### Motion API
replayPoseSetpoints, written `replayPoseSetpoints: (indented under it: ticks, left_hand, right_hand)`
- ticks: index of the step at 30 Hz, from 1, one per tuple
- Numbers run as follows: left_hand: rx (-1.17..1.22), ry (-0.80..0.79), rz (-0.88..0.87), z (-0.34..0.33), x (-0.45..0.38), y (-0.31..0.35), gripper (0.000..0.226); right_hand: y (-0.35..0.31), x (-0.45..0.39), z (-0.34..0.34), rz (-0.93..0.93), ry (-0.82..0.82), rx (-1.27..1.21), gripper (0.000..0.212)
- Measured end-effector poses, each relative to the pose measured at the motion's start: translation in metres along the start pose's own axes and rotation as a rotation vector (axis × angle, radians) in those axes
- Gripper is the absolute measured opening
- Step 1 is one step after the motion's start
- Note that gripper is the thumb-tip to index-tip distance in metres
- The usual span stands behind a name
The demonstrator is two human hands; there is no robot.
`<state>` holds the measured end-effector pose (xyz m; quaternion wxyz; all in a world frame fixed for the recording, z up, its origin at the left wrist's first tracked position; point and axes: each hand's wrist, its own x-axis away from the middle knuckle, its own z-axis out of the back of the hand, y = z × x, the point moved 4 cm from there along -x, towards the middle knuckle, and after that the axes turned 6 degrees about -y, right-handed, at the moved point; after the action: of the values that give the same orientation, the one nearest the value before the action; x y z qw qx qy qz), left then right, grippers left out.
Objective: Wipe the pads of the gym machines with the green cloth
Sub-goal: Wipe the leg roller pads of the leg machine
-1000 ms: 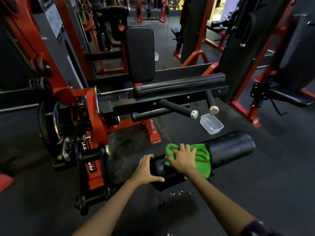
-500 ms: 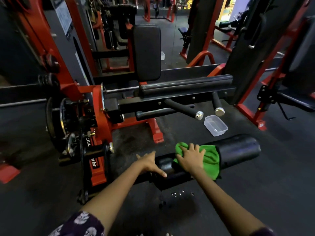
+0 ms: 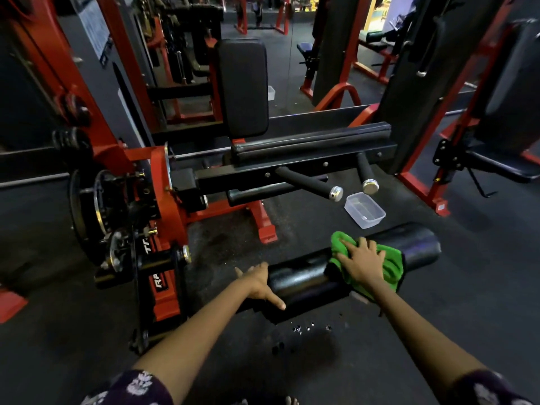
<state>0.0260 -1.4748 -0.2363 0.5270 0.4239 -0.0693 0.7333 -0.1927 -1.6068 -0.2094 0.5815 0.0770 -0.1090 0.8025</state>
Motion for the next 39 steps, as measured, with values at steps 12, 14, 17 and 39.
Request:
replayPoseSetpoints:
  ticks: [12, 14, 17, 39]
  left_hand:
    - [-0.251, 0.395, -0.04, -0.048, 0.023, 0.013, 0.125]
    - [-0.173, 0.393, -0.104, -0.039, 0.022, 0.007, 0.122]
    - [-0.024, 0.341, -0.16, -0.01, 0.02, 0.0, 0.107]
    - [0.102, -0.053, -0.072, -0.011, -0.008, -0.021, 0.113]
  right_hand:
    - [-0.065, 0.052, -0.042, 0.635, 0.085, 0.207, 0.069]
    - [-0.031, 0.03, -0.033, 0.549, 0.069, 0.19, 0.07]
    - [-0.011, 0.007, -0.012, 0.162, 0.018, 0.038, 0.062]
    - [-0.142, 0.05, -0.032, 0.423, -0.032, 0.154, 0.055]
